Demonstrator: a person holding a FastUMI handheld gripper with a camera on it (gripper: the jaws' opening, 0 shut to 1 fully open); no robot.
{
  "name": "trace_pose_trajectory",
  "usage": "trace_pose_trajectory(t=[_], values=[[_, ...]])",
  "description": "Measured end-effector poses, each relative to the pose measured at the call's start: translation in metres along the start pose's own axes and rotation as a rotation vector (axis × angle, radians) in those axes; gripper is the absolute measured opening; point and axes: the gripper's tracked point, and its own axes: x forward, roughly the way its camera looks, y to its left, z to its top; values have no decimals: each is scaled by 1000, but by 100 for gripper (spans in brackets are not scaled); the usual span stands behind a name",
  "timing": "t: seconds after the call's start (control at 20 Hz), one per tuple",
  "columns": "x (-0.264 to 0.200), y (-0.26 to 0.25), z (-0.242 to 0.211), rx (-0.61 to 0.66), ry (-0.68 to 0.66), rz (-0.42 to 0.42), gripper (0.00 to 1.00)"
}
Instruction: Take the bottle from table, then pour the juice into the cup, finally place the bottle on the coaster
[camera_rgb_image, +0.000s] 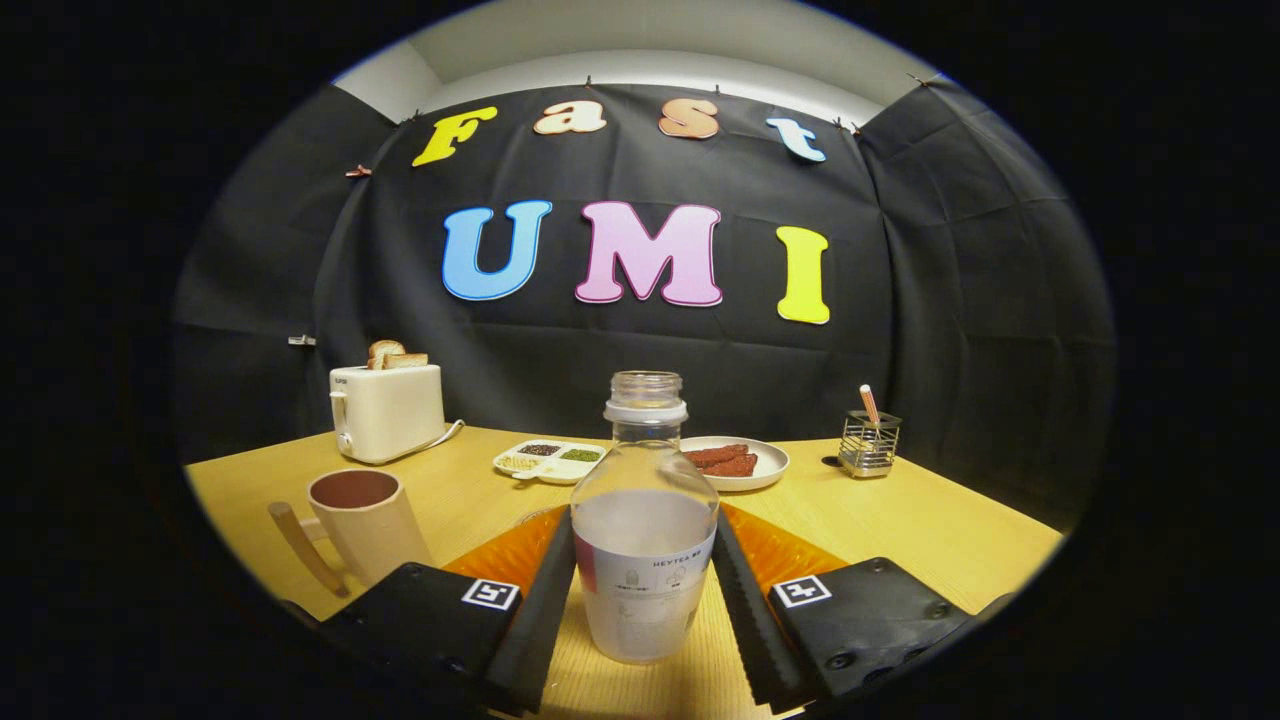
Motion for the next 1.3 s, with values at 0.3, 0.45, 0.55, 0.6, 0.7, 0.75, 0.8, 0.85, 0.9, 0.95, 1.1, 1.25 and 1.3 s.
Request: trace_pose_trajectory(t=[0.3,0.45,0.55,0.6,0.7,0.75,0.8,0.85,0.9,0.95,1.1,1.25,1.3], values=[[-4,-3,20,-90,34,-49,71],[-7,3,46,-192,39,-44,71],[-9,6,64,-272,59,-37,71],[-11,5,74,-308,66,-41,71],[-14,13,94,-371,61,-18,71],[-14,19,102,-410,56,-1,71],[-18,25,109,-455,48,11,71],[-20,29,114,-506,44,21,71],[-23,32,116,-556,41,21,71],[-25,32,121,-601,37,7,71],[-27,39,126,-711,34,-17,71],[-25,53,122,-845,41,-5,71],[-25,55,120,-896,42,0,71]])
